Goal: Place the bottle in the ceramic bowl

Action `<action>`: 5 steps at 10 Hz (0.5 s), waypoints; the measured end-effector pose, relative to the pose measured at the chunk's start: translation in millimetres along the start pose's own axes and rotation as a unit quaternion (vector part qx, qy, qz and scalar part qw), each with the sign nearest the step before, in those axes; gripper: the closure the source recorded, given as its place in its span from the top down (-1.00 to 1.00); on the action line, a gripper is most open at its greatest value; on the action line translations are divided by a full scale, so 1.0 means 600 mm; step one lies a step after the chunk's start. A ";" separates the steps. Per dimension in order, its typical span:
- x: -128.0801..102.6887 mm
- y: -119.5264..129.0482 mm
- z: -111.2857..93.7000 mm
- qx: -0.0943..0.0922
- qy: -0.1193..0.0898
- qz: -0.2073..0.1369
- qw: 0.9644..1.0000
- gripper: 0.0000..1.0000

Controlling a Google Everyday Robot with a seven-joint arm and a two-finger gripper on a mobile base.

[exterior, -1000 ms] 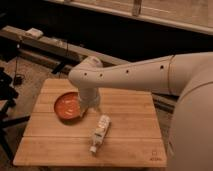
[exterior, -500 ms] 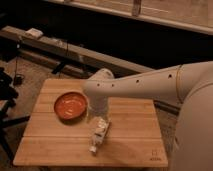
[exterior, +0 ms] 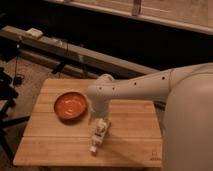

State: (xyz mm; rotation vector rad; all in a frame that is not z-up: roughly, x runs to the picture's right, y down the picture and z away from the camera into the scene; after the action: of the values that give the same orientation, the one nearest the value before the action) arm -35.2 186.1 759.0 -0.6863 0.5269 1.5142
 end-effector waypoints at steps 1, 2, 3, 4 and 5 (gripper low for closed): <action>-0.002 -0.006 0.008 0.001 0.002 0.003 1.000 0.30; -0.003 -0.013 0.019 0.004 0.004 0.011 1.000 0.30; -0.004 -0.014 0.028 0.005 0.004 0.014 1.000 0.30; -0.005 -0.013 0.032 0.004 0.001 0.016 1.000 0.30; -0.007 -0.015 0.038 0.005 -0.001 0.018 1.000 0.30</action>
State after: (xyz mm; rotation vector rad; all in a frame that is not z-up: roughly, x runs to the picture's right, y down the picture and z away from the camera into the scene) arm -28.5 199.7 778.6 -0.6707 0.5479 1.5450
